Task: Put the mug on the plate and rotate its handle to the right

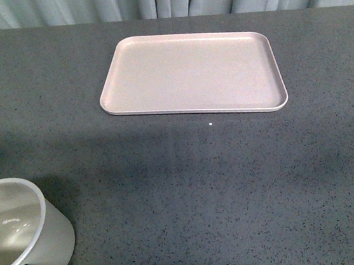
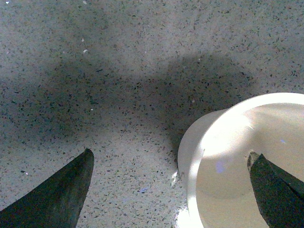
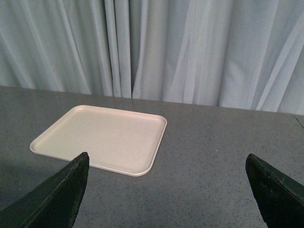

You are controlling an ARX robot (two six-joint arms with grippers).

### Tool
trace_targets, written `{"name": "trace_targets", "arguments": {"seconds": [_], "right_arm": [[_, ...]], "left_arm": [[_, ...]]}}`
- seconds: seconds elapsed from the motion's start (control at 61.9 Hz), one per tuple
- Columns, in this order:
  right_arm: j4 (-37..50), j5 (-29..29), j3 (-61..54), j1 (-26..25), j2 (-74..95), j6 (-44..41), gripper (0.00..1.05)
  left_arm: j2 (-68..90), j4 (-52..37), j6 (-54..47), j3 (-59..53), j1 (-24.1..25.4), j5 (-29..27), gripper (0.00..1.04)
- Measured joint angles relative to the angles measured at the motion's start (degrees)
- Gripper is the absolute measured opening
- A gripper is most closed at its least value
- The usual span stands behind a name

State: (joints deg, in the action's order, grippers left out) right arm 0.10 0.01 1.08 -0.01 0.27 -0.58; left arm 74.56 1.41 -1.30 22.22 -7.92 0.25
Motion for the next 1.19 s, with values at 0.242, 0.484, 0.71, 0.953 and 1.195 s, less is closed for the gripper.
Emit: {"name": "trace_targets", "arguments": {"seconds": [0.242, 0.484, 0.71, 0.953, 1.195], "right_arm": [[0.0, 0.0, 0.0, 0.0, 0.0, 0.0, 0.96], [0.0, 0.0, 0.0, 0.0, 0.0, 0.0, 0.96], [0.0, 0.0, 0.0, 0.0, 0.0, 0.0, 0.96], [0.0, 0.0, 0.0, 0.0, 0.0, 0.0, 0.96], [0.0, 0.0, 0.0, 0.0, 0.0, 0.0, 0.96]], "left_arm": [[3.7, -1.9, 0.0, 0.0, -1.3, -0.2, 0.68], [4.9, -1.9, 0.1, 0.0, -2.2, -0.7, 0.32], [4.2, -0.7, 2.0, 0.4, -2.6, 0.2, 0.02], [1.0, 5.9, 3.9, 3.3, -5.3, -1.1, 0.02], [9.2, 8.8, 8.4, 19.4, -11.1, -3.0, 0.02]]}}
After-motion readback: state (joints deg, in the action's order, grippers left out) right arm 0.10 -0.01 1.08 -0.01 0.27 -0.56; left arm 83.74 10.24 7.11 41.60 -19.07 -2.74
